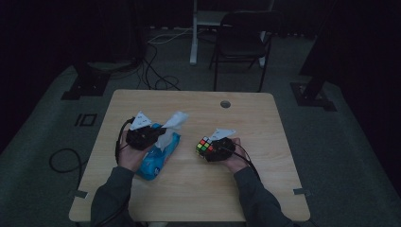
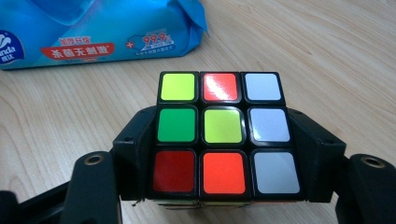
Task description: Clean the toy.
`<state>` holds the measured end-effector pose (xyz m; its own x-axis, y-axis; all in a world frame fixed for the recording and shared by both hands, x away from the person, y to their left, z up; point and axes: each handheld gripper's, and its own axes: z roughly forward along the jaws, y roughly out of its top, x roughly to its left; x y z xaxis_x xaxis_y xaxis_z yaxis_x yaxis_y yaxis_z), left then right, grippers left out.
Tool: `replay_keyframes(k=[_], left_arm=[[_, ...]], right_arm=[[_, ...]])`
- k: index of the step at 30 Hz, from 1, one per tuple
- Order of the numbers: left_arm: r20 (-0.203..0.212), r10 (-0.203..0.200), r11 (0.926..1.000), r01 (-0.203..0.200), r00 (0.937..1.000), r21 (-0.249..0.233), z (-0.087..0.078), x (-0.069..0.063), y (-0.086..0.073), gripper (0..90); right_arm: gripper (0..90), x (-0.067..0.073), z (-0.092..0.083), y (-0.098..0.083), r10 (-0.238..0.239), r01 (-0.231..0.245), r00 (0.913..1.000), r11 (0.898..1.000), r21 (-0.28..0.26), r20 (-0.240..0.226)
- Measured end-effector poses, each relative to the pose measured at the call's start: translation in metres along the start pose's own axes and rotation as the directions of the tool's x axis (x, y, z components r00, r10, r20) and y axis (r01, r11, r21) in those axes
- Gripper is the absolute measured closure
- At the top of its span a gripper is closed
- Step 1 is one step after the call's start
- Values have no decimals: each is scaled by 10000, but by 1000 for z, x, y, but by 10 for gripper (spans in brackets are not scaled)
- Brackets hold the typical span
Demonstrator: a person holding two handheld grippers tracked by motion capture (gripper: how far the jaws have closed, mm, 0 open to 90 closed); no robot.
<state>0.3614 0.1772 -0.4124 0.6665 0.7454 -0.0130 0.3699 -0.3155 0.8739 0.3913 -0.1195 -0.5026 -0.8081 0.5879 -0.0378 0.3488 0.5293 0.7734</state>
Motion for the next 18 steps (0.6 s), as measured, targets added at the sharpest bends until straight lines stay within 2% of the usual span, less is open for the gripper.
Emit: replay_keyframes(k=[9, 11, 15, 18], left_arm=[[837, 187, 9998, -196, 9963, 101, 25, -18, 3, 887], [901, 210, 9997, -222, 9957, 130, 28, -19, 3, 887], [1424, 186, 9996, -216, 9896, 197, 45, -27, 0, 887], [1667, 88, 9993, -148, 9860, 347, 57, -31, -3, 887]], right_arm=[[337, 4, 0, 3, -79, 77, 9999, 9999, -84, -141], [337, 5, 0, 3, -91, 90, 9999, 9999, -67, -147], [337, 9, 2, 5, -182, 181, 9996, 9998, -86, -219], [337, 11, 4, 7, -215, 213, 9994, 9997, -80, -266]])
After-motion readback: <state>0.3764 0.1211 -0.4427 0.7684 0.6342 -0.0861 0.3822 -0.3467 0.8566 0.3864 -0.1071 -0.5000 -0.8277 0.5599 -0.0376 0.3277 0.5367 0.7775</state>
